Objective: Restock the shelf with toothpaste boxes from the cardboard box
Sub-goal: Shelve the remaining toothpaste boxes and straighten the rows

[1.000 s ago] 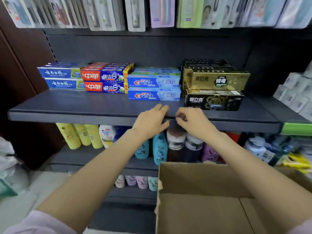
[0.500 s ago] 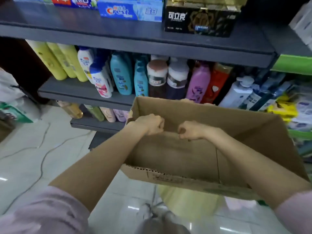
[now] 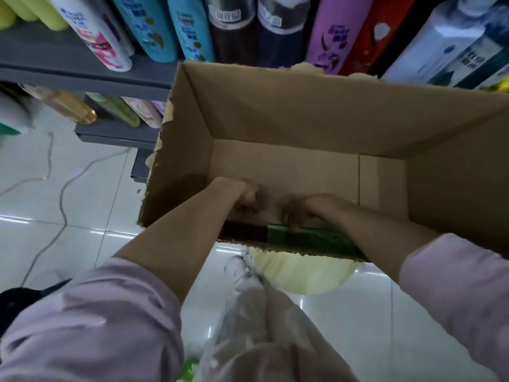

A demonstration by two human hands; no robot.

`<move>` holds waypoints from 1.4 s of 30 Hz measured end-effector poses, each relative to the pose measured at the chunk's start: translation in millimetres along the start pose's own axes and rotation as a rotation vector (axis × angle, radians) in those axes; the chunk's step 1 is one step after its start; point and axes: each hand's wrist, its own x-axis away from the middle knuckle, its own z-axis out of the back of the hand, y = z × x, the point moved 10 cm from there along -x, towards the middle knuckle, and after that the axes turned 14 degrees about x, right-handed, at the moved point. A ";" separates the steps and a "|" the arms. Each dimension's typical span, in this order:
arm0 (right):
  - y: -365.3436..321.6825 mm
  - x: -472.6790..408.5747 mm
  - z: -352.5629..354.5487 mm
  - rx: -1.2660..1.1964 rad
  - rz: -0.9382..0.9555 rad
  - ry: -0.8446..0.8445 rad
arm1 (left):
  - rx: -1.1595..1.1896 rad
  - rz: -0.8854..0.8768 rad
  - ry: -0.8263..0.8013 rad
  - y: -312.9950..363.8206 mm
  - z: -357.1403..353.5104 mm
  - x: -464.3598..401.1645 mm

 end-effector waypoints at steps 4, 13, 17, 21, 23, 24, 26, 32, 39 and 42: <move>19.3 -22.7 -17.5 -0.054 -0.082 -0.095 | -0.016 -0.025 0.019 1.7 5.7 -2.8; 6.3 35.7 30.5 -0.379 0.195 0.258 | 0.247 -0.175 0.248 13.8 39.8 13.4; 17.9 106.2 85.8 -0.958 0.414 0.546 | 0.341 -0.303 0.282 30.1 55.4 47.9; 16.9 180.8 126.8 -1.405 0.715 0.646 | 0.469 -0.443 0.286 53.6 63.6 92.7; 19.3 214.1 143.8 -1.484 0.788 0.727 | 0.508 -0.532 0.337 68.4 75.2 121.8; 19.8 228.3 150.2 -1.505 0.796 0.757 | 0.521 -0.580 0.366 75.9 81.3 136.3; 18.0 253.6 162.3 -1.531 0.811 0.809 | 0.502 -0.656 0.470 85.1 96.1 165.9; 19.8 337.7 201.2 -1.540 0.614 1.080 | 0.034 -0.646 1.130 104.0 148.7 291.5; 4.8 401.0 255.7 -1.498 0.745 1.246 | -0.426 -0.405 1.584 107.9 208.0 394.5; -7.8 422.6 284.2 -1.341 0.796 1.352 | -0.549 -0.374 1.643 107.1 235.1 420.3</move>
